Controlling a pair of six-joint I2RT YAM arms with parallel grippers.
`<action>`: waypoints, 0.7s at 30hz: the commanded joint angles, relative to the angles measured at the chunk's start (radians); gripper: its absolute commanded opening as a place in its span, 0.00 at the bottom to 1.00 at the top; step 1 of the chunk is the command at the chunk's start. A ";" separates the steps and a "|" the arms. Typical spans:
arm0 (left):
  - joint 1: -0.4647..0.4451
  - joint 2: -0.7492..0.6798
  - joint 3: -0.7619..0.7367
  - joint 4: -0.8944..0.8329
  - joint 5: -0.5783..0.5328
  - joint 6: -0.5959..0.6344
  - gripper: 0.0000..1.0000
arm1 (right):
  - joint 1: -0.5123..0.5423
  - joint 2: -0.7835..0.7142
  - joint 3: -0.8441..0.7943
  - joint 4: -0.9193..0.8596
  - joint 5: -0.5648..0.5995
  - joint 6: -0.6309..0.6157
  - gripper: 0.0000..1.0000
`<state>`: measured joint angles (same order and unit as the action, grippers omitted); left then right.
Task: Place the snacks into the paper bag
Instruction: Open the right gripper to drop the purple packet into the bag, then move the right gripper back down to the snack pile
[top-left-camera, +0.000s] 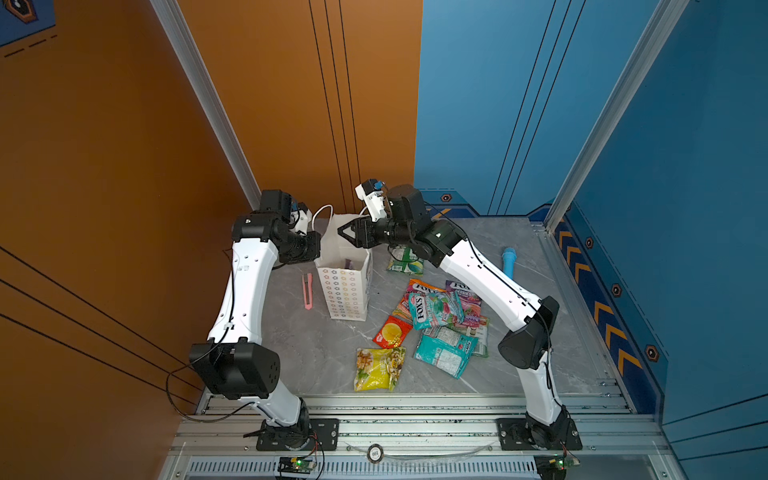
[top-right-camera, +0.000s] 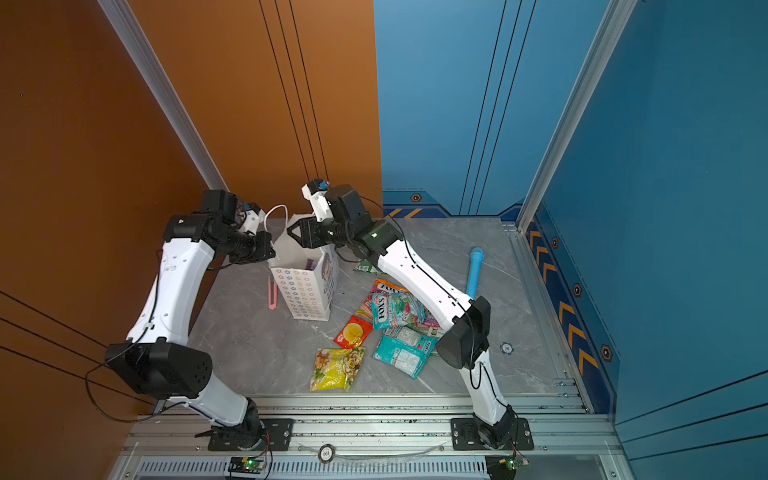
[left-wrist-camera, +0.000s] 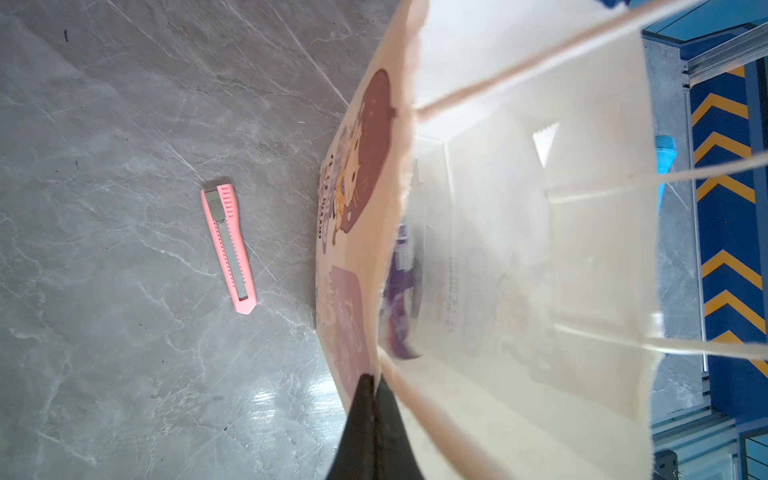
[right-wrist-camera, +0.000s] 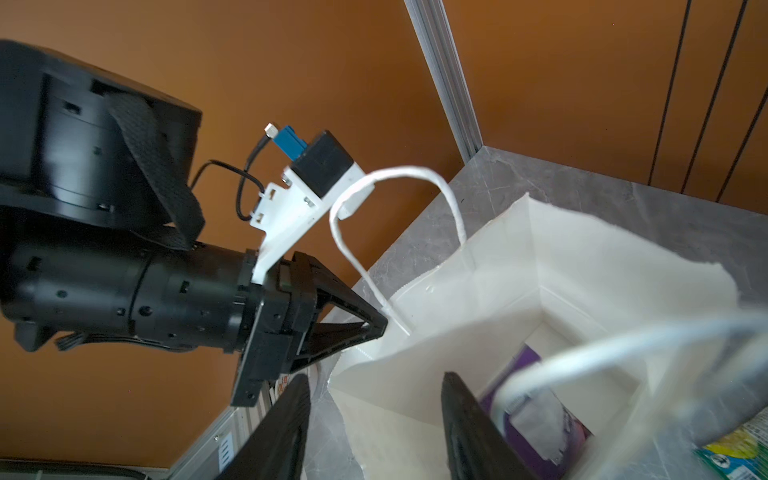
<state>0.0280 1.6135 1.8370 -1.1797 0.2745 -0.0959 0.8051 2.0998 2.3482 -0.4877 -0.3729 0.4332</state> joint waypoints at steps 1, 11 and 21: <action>0.007 0.005 0.014 -0.021 0.031 -0.008 0.00 | -0.012 -0.017 0.028 -0.002 -0.019 -0.002 0.54; 0.007 0.008 0.012 -0.020 0.036 -0.012 0.00 | -0.097 -0.262 -0.252 0.058 0.035 0.014 0.54; 0.010 0.005 0.002 -0.021 0.026 -0.013 0.00 | -0.271 -0.589 -0.813 0.077 0.138 0.142 0.54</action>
<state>0.0280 1.6135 1.8366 -1.1797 0.2817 -0.0990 0.5327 1.5459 1.6409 -0.3973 -0.2806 0.5198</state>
